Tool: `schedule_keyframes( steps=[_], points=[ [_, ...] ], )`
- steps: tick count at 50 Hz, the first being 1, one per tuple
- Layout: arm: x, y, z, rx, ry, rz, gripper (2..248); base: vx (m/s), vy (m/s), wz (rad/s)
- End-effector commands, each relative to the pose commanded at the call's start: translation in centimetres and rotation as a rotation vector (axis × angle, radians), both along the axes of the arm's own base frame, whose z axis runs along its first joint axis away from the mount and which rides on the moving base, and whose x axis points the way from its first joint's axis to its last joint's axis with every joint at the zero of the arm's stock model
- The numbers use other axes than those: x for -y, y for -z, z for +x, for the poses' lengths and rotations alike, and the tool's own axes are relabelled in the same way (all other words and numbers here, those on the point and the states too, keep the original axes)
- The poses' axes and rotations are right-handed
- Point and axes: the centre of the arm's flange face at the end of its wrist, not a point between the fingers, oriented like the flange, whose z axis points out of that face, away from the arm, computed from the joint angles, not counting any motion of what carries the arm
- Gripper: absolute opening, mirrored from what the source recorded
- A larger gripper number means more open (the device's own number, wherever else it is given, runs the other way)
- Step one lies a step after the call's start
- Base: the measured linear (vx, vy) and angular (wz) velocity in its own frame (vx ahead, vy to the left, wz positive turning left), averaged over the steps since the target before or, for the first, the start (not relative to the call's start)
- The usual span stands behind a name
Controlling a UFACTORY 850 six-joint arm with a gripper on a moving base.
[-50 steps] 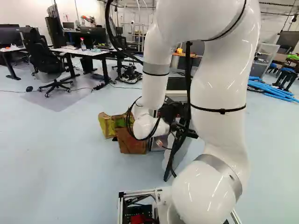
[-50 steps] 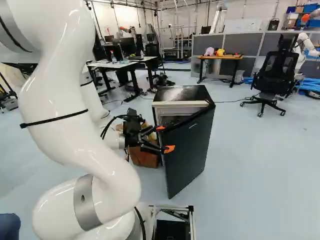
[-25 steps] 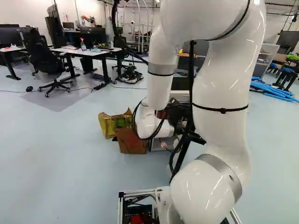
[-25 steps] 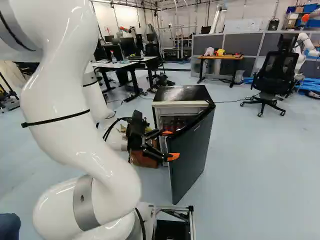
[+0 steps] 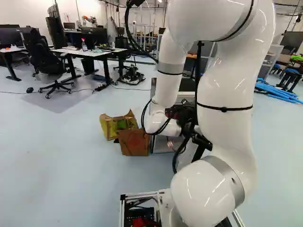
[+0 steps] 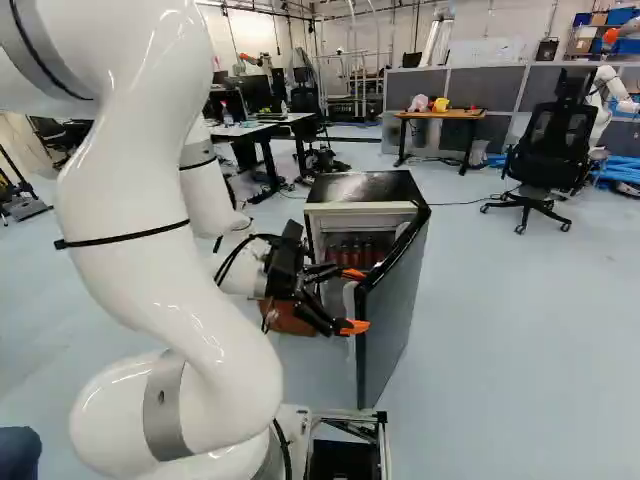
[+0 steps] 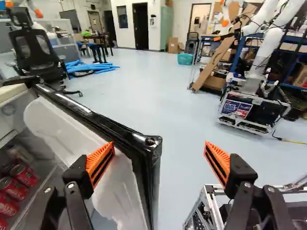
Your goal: Grab a drink from the fridge
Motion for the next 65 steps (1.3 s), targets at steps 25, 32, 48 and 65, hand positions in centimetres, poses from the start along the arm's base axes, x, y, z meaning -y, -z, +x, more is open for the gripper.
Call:
schedule_keyframes(
  steps=[25,32,48,65],
  points=[
    [4.4,-0.6,2.8,0.064,0.222,0.013,247,0.0,0.0,0.0],
    [5.9,-0.8,3.7,0.085,0.272,0.015,247,0.0,0.0,0.0],
    [9.2,-1.1,5.6,0.13,0.371,0.016,247,0.0,0.0,0.0],
    [13.0,-1.5,7.7,0.177,0.427,0.018,247,0.0,0.0,0.0]
  ],
)
